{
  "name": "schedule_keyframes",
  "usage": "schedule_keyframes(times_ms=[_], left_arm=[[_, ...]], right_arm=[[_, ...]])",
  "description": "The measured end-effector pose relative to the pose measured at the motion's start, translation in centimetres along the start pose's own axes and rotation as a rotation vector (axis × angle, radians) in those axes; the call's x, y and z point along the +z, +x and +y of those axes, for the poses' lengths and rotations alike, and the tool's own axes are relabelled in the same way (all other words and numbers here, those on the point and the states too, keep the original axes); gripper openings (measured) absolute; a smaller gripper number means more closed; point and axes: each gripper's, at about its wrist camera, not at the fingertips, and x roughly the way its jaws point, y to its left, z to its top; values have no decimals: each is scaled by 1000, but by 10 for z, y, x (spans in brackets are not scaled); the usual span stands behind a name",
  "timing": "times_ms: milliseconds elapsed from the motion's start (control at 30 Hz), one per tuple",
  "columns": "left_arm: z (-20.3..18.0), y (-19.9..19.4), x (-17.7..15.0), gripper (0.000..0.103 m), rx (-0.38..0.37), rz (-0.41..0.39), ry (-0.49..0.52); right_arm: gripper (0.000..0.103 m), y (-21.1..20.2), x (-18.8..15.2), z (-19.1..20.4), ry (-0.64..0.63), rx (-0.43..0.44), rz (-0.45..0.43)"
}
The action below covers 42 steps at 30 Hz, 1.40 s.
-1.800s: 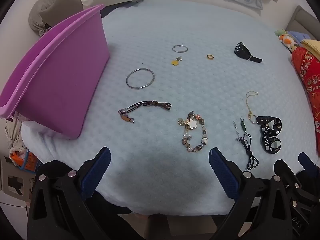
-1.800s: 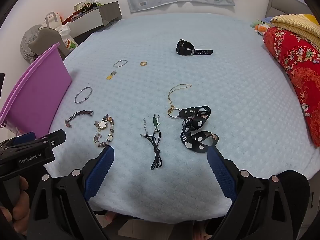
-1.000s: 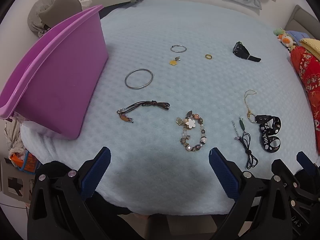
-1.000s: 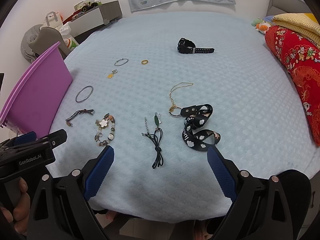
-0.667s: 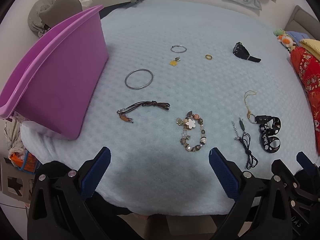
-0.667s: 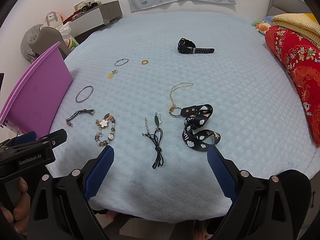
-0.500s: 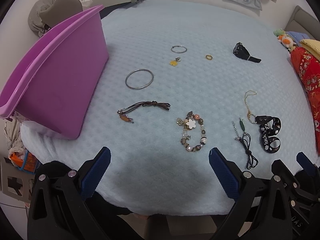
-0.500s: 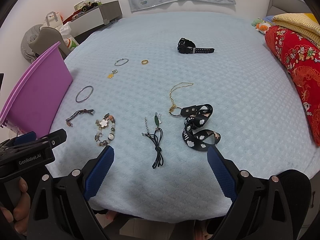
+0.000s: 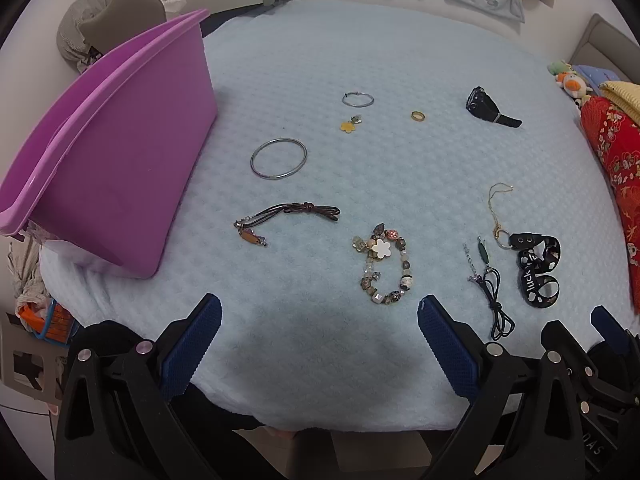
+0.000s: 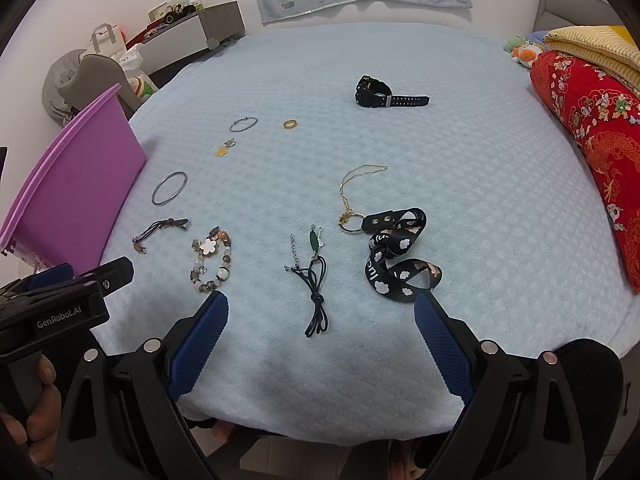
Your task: Organize jewelry
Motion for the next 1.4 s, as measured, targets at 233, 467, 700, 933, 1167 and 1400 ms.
schedule_keyframes(times_ms=[233,467,700,933,1167,1400], left_arm=[[-1,0,1,97,3,3,1],[-1,0,1,97,2,3,1],[-1,-1,1,97,2,3,2],[-1,0,1,97,2,4,1],[-1,0,1,97,3,5,1],[-1,3,-1,97,-1,11,0]], right_arm=[[90,0,0,0,0,1,1],[90,0,0,0,0,1,1],[90,0,0,-1,0,2,2],[90,0,0,-1,0,2,2],[90,0,0,0,1,2,3],[90,2,-2,-1,1,1,8]])
